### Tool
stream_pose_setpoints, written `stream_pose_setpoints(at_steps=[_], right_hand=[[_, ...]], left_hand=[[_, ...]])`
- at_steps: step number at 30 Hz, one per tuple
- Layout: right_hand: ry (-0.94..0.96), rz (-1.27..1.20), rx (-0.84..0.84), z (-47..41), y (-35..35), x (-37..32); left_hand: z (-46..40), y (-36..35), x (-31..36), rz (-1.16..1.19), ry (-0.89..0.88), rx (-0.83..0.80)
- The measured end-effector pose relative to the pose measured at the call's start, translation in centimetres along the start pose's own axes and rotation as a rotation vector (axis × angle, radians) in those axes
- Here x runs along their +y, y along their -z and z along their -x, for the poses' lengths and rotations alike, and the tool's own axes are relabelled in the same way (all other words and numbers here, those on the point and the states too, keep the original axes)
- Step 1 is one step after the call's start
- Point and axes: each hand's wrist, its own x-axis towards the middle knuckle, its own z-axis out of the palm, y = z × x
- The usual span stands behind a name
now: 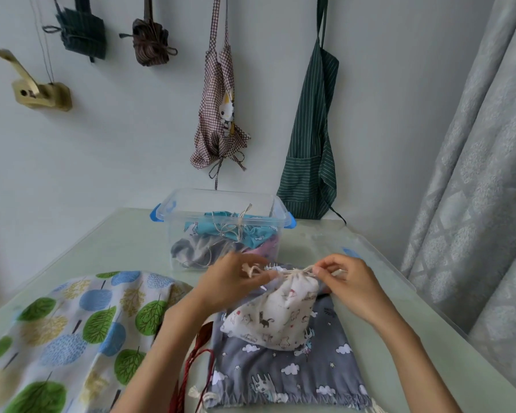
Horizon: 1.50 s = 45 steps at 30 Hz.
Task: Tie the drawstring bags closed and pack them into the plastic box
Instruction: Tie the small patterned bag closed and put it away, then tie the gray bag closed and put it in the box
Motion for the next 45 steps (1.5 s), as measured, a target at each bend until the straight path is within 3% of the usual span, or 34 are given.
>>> stream_pose_setpoints(at_steps=[3, 5, 8, 11, 14, 18, 23, 26, 27, 30, 34, 37, 40, 45], right_hand=[[-0.111, -0.260, 0.033, -0.1, -0.4, 0.2], [-0.185, -0.345, -0.063, 0.2, -0.6, 0.1], [-0.181, -0.224, -0.370, 1.1, -0.8, -0.3], [-0.081, -0.034, -0.488, 1.7, -2.7, 0.7], [-0.031, 0.002, -0.341, 1.4, -4.6, 1.9], [0.066, -0.071, -0.016, -1.6, -3.9, -0.1], [0.207, -0.430, 0.287, -8.6, -2.2, -5.7], [0.245, -0.269, 0.400, -12.1, -2.7, -7.0], [0.194, -0.102, 0.341, -13.0, -3.0, -6.8], [-0.004, 0.436, -0.069, -14.2, -4.1, -5.4], [0.143, 0.405, 0.014, -14.3, -4.8, -5.6], [0.209, 0.418, -0.263, -14.5, -6.2, -6.1], [0.072, 0.565, -0.466, -14.8, -7.3, -5.5], [0.065, 0.614, -0.358, -14.8, -7.9, -4.9]], left_hand=[[0.7, 1.1, 0.1, -0.173, 0.088, -0.318], [1.5, 0.7, -0.2, -0.407, 0.096, -0.413], [2.3, -0.5, -1.1, -0.602, 0.093, -0.313], [2.5, -1.3, -1.8, -0.615, 0.069, -0.211], [2.0, -1.4, -1.7, -0.589, 0.053, -0.152], [-0.4, 2.3, 0.3, -0.411, 0.058, 0.048], [-6.8, 9.0, 2.8, -0.254, 0.024, 0.362], [-10.2, 11.0, 2.4, -0.309, 0.039, 0.488], [-11.1, 11.1, 1.9, -0.390, 0.071, 0.475], [-12.4, 10.0, -0.9, -0.621, 0.140, 0.241], [-12.6, 8.3, -3.6, -0.601, 0.123, -0.008], [-12.3, 7.4, -3.6, -0.602, 0.168, -0.226], [-12.7, 7.0, -4.2, -0.618, 0.246, -0.240], [-12.6, 6.2, -4.6, -0.705, 0.287, -0.105]])
